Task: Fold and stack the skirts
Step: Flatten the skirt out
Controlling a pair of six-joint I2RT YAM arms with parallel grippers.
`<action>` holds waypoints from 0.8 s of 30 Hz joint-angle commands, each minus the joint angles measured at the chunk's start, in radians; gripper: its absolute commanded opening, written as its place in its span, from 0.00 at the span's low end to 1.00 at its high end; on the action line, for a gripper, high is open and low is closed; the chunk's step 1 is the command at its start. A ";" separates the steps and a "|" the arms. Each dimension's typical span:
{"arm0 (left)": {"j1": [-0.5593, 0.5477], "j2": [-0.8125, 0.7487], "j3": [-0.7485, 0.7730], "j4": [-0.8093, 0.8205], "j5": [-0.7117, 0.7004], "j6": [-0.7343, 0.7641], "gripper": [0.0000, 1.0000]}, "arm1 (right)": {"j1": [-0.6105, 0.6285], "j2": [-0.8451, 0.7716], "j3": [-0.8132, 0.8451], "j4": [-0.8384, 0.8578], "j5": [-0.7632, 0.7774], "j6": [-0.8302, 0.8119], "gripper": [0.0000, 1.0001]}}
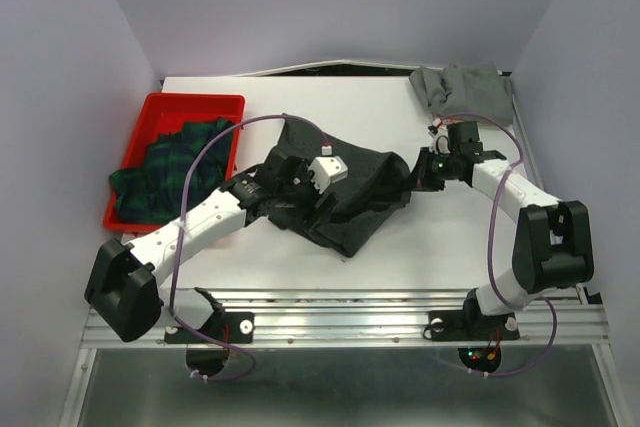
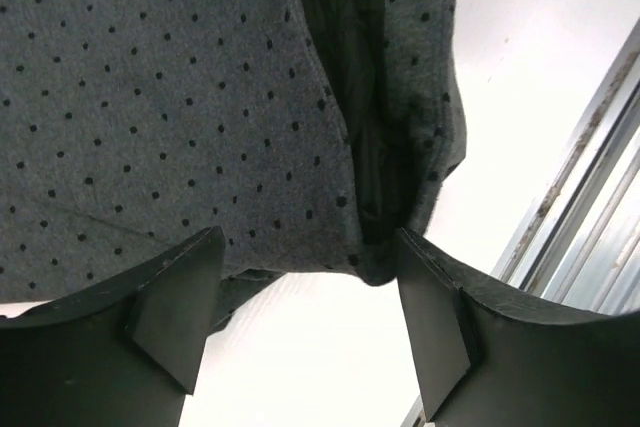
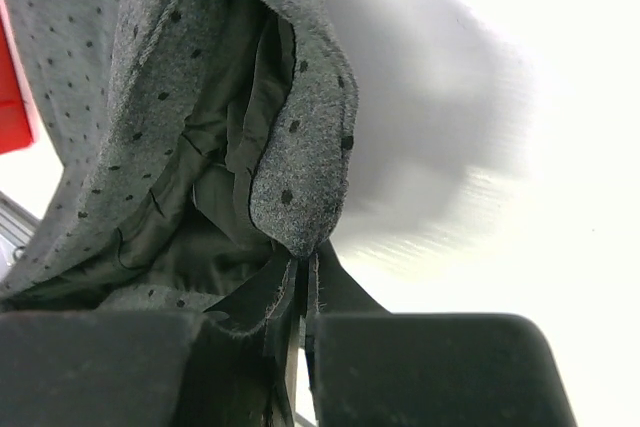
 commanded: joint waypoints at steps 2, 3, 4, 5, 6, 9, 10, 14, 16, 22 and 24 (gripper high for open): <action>0.004 -0.058 0.089 0.018 0.056 -0.026 0.80 | 0.030 -0.062 0.007 -0.016 0.020 -0.052 0.01; 0.004 -0.053 0.121 0.010 0.058 -0.039 0.80 | 0.041 -0.068 0.008 -0.011 0.020 -0.053 0.01; 0.006 -0.033 0.137 0.009 0.059 -0.048 0.81 | 0.041 -0.074 0.008 -0.010 0.028 -0.056 0.01; 0.006 -0.019 0.152 0.006 0.061 -0.054 0.80 | 0.050 -0.085 0.013 -0.011 0.031 -0.059 0.01; 0.004 -0.001 0.187 -0.009 0.062 -0.065 0.80 | 0.050 -0.088 0.016 -0.016 0.033 -0.060 0.01; 0.004 0.071 0.244 -0.036 0.079 -0.077 0.79 | 0.059 -0.099 0.023 -0.024 0.039 -0.064 0.01; 0.004 0.100 0.255 -0.039 0.085 -0.075 0.78 | 0.059 -0.100 0.025 -0.027 0.037 -0.066 0.01; -0.005 0.165 0.302 -0.046 0.078 -0.071 0.76 | 0.059 -0.106 0.030 -0.031 0.028 -0.060 0.01; -0.013 0.214 0.344 -0.074 0.062 -0.068 0.74 | 0.068 -0.106 0.036 -0.033 0.027 -0.058 0.01; -0.045 0.269 0.370 -0.083 -0.008 -0.062 0.70 | 0.068 -0.106 0.051 -0.039 0.023 -0.061 0.01; -0.060 0.281 0.365 -0.074 -0.025 -0.057 0.69 | 0.068 -0.103 0.053 -0.039 0.022 -0.060 0.01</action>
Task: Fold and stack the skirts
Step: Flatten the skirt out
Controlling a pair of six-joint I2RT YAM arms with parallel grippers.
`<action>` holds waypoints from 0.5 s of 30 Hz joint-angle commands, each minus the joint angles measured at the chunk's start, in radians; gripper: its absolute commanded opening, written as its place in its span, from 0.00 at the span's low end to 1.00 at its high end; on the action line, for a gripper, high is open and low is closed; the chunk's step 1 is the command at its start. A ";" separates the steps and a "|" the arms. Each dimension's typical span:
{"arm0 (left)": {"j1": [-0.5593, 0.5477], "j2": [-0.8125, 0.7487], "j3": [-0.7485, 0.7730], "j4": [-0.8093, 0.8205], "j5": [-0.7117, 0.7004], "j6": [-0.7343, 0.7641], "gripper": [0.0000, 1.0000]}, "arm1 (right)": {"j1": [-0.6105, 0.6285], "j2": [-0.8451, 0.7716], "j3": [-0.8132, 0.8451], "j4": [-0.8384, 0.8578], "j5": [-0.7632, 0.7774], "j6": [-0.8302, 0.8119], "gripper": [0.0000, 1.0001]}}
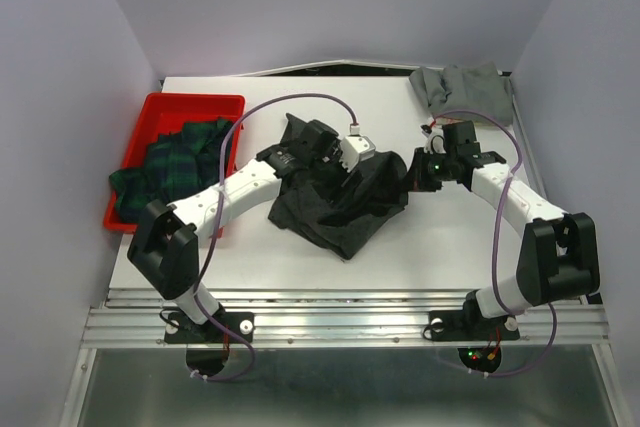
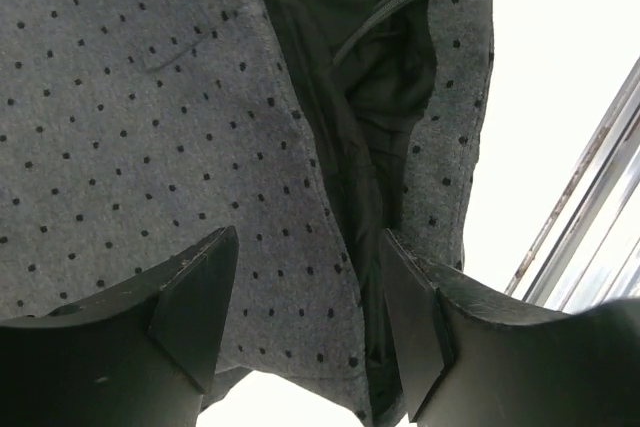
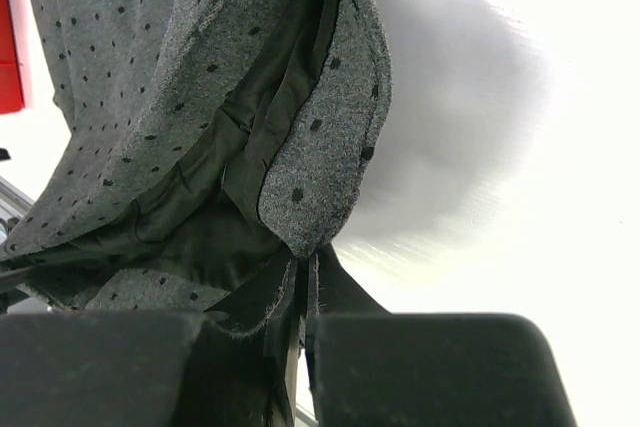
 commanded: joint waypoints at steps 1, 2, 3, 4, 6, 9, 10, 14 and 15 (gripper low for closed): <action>-0.034 0.014 0.052 0.003 -0.067 0.007 0.69 | 0.009 -0.029 0.052 0.001 -0.006 -0.010 0.01; -0.040 0.022 0.052 0.005 -0.076 0.007 0.68 | 0.009 -0.029 0.052 0.004 -0.006 -0.009 0.01; -0.046 0.037 0.053 0.010 -0.105 0.001 0.66 | 0.009 -0.028 0.052 0.003 -0.007 -0.009 0.01; -0.049 0.046 0.055 0.011 -0.118 -0.006 0.64 | 0.009 -0.028 0.052 0.003 -0.007 -0.010 0.01; -0.051 0.063 0.061 0.014 -0.138 -0.007 0.59 | 0.009 -0.026 0.053 0.001 -0.009 -0.012 0.01; -0.049 0.099 0.070 0.010 -0.182 -0.009 0.52 | 0.009 -0.026 0.052 0.000 -0.012 -0.012 0.01; -0.051 0.111 0.073 0.008 -0.207 -0.012 0.49 | 0.009 -0.026 0.050 -0.002 -0.014 -0.012 0.01; -0.049 0.125 0.079 0.014 -0.236 -0.012 0.35 | 0.009 -0.025 0.049 -0.002 -0.011 -0.019 0.01; -0.049 0.128 0.086 0.013 -0.247 -0.009 0.27 | 0.009 -0.025 0.049 -0.003 -0.009 -0.024 0.01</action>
